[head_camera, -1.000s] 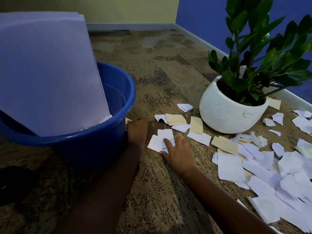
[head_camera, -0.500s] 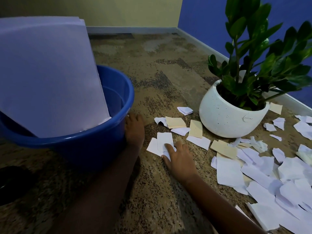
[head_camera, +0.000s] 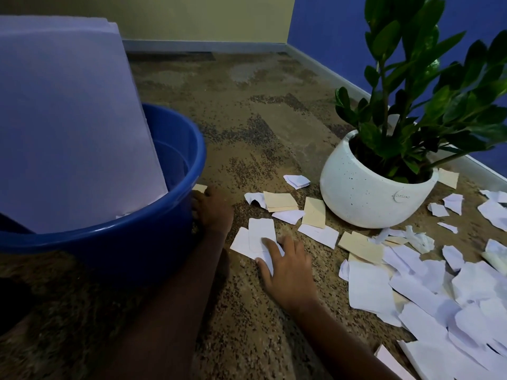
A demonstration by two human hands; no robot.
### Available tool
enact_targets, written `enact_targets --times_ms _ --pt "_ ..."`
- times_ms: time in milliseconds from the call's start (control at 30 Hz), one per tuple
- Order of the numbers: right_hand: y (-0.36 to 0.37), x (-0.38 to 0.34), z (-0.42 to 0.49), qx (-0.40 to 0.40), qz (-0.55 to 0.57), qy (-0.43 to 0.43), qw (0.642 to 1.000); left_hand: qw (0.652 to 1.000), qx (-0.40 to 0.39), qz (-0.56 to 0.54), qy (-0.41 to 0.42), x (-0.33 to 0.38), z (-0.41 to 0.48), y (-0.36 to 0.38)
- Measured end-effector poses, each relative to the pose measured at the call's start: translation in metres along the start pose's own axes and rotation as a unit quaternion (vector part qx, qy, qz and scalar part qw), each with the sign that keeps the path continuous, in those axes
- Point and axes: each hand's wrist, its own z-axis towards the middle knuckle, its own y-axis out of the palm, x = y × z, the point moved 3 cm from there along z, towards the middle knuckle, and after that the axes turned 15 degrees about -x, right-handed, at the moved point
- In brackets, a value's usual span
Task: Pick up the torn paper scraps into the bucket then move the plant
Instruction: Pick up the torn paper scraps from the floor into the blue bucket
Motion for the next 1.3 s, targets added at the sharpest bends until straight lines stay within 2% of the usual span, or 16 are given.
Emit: enact_targets --times_ms 100,200,333,467,567,633,700,867,967,1100,1233,1300 --pt "0.004 0.002 -0.003 0.036 0.033 0.002 0.999 0.993 0.034 0.056 0.096 -0.004 0.009 0.008" --pt "0.005 0.003 -0.001 0.054 0.049 0.0 0.997 0.975 0.034 0.098 0.196 -0.004 0.017 0.015" --pt "0.006 0.004 0.0 0.063 0.049 0.002 0.997 0.96 0.033 0.098 0.262 0.001 0.02 0.019" --pt "0.007 0.004 0.0 0.072 0.062 0.004 0.995 0.966 0.058 0.081 0.237 0.011 0.018 0.016" --pt "0.007 0.004 0.001 0.07 0.065 0.004 0.995 0.978 0.014 0.082 0.193 0.02 0.025 0.012" --pt "0.007 0.004 0.0 0.072 0.067 0.0 0.995 0.975 0.005 0.124 0.182 0.023 0.028 0.011" --pt "0.006 0.004 0.0 0.069 0.07 -0.002 0.995 0.97 0.028 0.167 0.174 0.025 0.027 0.008" --pt "0.005 0.003 -0.001 0.046 0.074 -0.038 0.995 0.963 0.042 0.189 0.185 0.02 0.012 0.007" --pt "0.004 0.001 0.002 0.013 0.044 -0.053 0.998 0.954 0.007 0.214 0.21 0.015 -0.004 0.013" --pt "-0.003 -0.009 0.012 -0.028 0.025 -0.009 0.999 0.947 -0.041 0.219 0.232 0.006 -0.03 0.016" --pt "-0.018 -0.027 0.019 -0.093 -0.004 0.034 0.995 0.965 -0.112 0.139 0.191 -0.003 -0.046 0.01" --pt "-0.027 -0.032 0.017 -0.115 -0.009 0.029 0.993 0.971 -0.127 0.093 0.181 -0.006 -0.051 0.004"
